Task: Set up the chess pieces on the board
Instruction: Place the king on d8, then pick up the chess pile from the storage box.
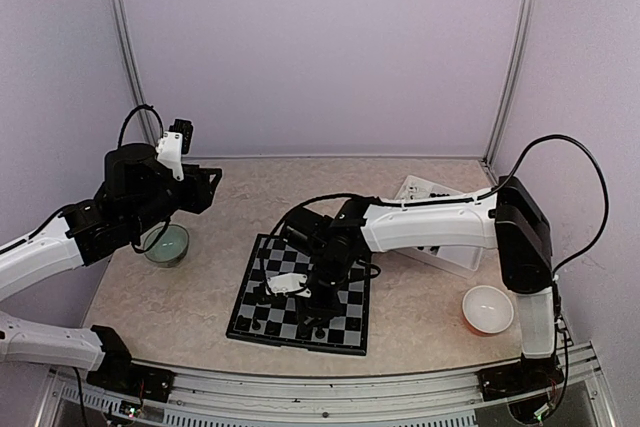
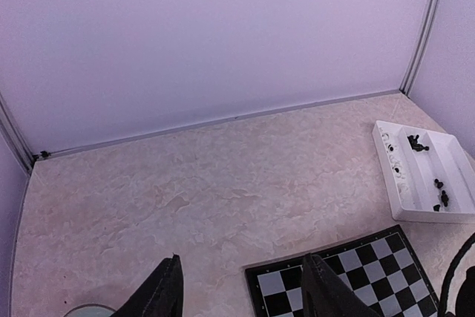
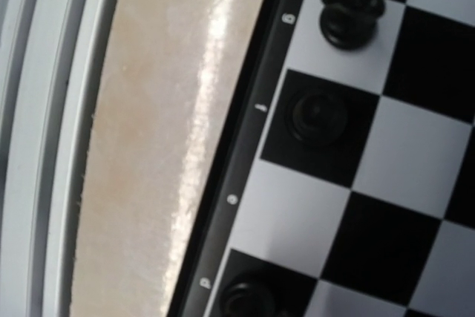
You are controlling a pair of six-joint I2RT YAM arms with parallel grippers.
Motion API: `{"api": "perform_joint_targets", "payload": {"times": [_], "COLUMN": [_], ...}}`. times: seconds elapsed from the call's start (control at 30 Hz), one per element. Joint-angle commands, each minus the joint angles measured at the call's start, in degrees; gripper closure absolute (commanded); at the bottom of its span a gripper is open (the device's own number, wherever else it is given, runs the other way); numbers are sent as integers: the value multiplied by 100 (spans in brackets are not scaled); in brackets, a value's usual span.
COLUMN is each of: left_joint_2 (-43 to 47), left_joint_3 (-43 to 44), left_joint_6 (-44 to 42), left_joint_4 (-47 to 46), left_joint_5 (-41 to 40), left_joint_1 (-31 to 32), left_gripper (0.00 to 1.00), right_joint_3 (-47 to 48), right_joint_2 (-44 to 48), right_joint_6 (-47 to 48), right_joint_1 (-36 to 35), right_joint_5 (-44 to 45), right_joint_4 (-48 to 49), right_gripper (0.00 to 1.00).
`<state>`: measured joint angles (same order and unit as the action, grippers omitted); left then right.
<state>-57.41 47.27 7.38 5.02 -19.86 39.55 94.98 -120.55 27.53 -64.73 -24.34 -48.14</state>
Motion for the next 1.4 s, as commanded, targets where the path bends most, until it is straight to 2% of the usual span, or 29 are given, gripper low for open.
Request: {"api": "perform_joint_targets", "payload": {"times": [0.0, 0.23, 0.47, 0.57, 0.8, 1.0, 1.17, 1.37], "left_joint_2": [72, 75, 40, -28, -644, -1338, -1887, -2327], "left_joint_3": [42, 40, 14, -26, 387, 742, 1068, 1361], "left_joint_6": [-33, -34, -52, -69, 126, 215, 223, 129], "left_joint_4": [-18, -15, -46, -107, 44, 111, 88, 113], "left_joint_5": [57, 61, 63, 286, 1115, 1398, 1780, 1951], "left_joint_1": [-26, -28, -26, -24, 84, 359, 593, 795], "left_gripper": [45, 45, 45, 44, 45, 45, 45, 45], "right_joint_3": [126, 177, 369, 341, 13, -338, -242, 597], "right_joint_2": [-124, -119, 197, 536, 1259, 1567, 1103, 50], "right_joint_6": [-52, -23, 138, 190, 78, 204, 267, 432], "right_joint_1": [-70, -75, -40, 214, 1985, 3783, 4937, 5399], "right_joint_5": [132, 64, -100, -104, -233, 355, 1012, 1831], "right_joint_4": [-12, -66, -353, -409, -421, -212, 112, 23], "right_gripper": [76, 76, 68, 66, 68, 71, 74, 73]}}
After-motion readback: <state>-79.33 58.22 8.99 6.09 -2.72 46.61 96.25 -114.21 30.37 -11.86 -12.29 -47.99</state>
